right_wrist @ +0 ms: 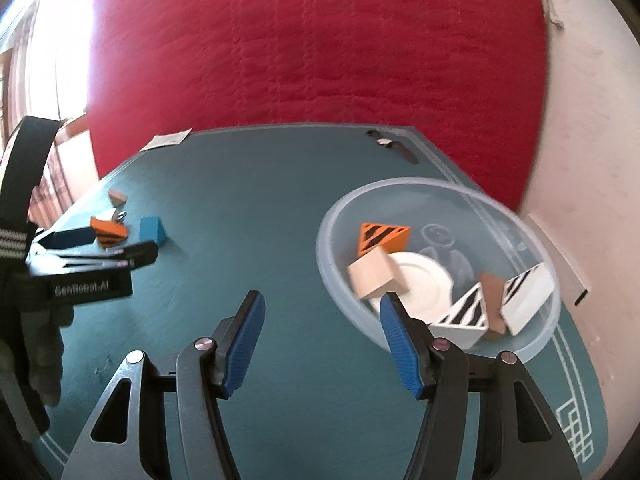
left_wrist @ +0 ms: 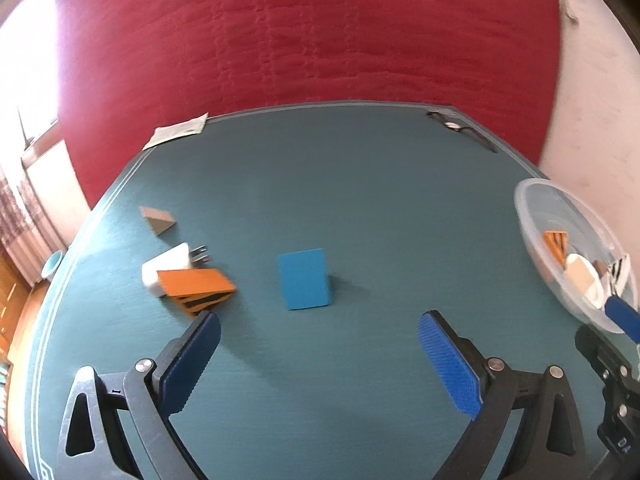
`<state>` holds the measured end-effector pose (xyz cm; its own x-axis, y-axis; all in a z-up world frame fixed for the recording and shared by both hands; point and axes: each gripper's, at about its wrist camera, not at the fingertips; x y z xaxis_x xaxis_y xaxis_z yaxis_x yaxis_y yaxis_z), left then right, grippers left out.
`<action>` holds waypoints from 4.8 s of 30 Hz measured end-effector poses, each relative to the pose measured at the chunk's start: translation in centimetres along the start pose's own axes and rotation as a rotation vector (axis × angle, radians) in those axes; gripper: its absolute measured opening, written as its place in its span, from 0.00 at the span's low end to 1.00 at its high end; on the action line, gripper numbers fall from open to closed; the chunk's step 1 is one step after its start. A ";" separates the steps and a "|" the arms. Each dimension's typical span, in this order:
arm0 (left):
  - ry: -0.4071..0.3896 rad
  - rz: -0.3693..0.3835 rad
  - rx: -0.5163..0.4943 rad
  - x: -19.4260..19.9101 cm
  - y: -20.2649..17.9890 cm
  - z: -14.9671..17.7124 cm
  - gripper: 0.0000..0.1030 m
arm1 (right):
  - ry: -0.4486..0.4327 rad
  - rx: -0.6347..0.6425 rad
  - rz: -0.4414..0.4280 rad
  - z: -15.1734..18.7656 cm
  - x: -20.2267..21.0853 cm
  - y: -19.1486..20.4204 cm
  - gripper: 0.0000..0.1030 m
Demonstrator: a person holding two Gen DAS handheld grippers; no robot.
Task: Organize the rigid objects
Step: 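Withdraw both open grippers from the lid toward the blue wedge and striped triangle, then lower the left gripper onto the orange striped triangle and close it, then close the right gripper on the blue wedge while the left holds the orange triangle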
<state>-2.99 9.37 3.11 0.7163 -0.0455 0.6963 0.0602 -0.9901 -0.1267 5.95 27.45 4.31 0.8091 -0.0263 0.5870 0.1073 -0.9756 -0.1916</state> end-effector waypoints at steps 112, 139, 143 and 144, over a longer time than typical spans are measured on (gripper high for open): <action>-0.009 -0.068 0.068 -1.2 8.8 -1.7 0.31 | 0.079 0.058 -0.275 -5.0 -4.5 8.4 0.59; -0.005 -0.093 0.111 -0.7 10.0 -1.8 0.31 | 0.132 0.158 -0.281 -9.8 -12.5 14.9 0.34; -0.003 -0.092 0.108 -0.8 9.8 -1.7 0.31 | 0.131 0.169 -0.284 -9.6 -12.2 15.0 0.34; -0.002 -0.091 0.107 -0.8 9.9 -1.7 0.31 | 0.131 0.167 -0.287 -9.5 -12.1 15.0 0.34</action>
<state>-4.13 -0.58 2.49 0.7059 0.0447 0.7069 0.1990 -0.9703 -0.1374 -7.70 11.10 1.79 0.6523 0.2055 0.7296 0.4215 -0.8984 -0.1238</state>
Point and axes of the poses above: each gripper's, at about its wrist camera, not at the fingertips, and x roughly against the way its jaws point, y to its left, z to its underside, and after that the axes turned 13 degrees about x, right-handed
